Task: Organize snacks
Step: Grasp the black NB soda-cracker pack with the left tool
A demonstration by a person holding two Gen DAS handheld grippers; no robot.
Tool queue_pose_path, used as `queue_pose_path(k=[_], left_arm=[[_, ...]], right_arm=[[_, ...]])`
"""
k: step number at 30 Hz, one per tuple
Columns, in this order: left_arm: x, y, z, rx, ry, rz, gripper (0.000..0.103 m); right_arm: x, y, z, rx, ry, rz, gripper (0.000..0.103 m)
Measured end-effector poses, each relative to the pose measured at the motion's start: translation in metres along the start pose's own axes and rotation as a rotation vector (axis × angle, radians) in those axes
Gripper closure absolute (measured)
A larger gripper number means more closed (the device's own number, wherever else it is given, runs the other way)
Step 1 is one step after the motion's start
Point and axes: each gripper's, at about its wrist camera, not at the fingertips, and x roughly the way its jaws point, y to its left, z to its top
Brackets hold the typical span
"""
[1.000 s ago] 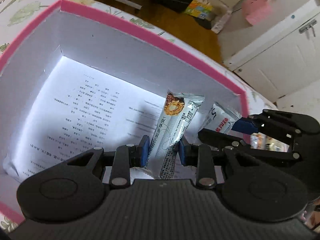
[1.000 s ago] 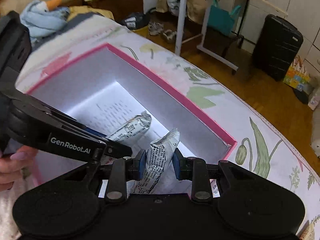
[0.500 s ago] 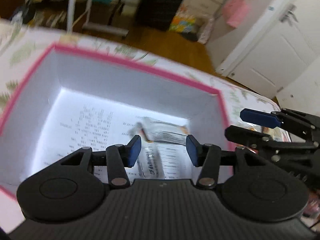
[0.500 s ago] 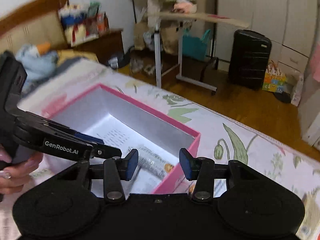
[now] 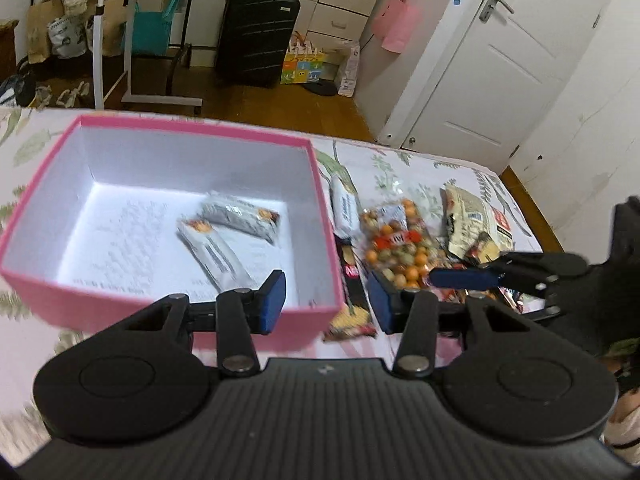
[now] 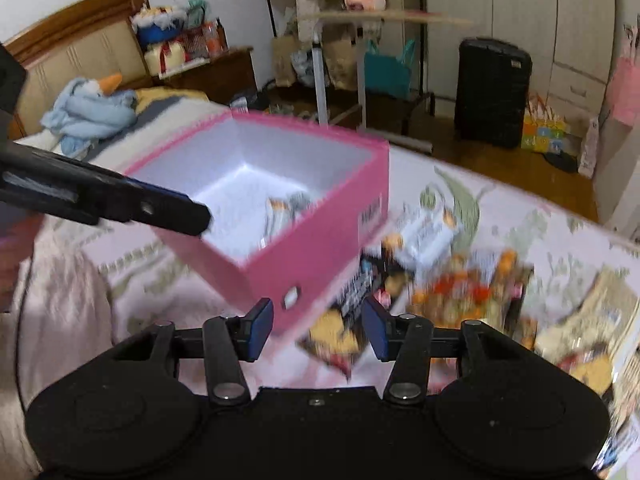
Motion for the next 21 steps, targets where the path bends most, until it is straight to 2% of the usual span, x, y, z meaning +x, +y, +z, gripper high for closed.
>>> queue_pose_path(k=[5, 7, 10, 13, 21], left_arm=[[0.018, -0.011, -0.027, -0.030, 0.061, -0.028, 0.064], [0.032, -0.011, -0.035, -0.055, 0.092, -0.041, 0.064], [0.052, -0.018, -0.047, -0.062, 0.116, -0.011, 0.065], [0.070, -0.023, -0.058, -0.057, 0.127, -0.001, 0.066], [0.112, -0.025, -0.064, -0.074, 0.105, 0.074, 0.066]], right_arm=[[0.015, -0.002, -0.025, -0.027, 0.033, -0.021, 0.044], [0.023, 0.000, -0.031, -0.052, 0.033, -0.023, 0.036], [0.034, -0.003, -0.041, -0.059, 0.034, -0.030, 0.036], [0.045, -0.009, -0.050, -0.021, 0.038, 0.002, 0.036], [0.068, -0.014, -0.059, -0.023, 0.003, 0.032, 0.036]])
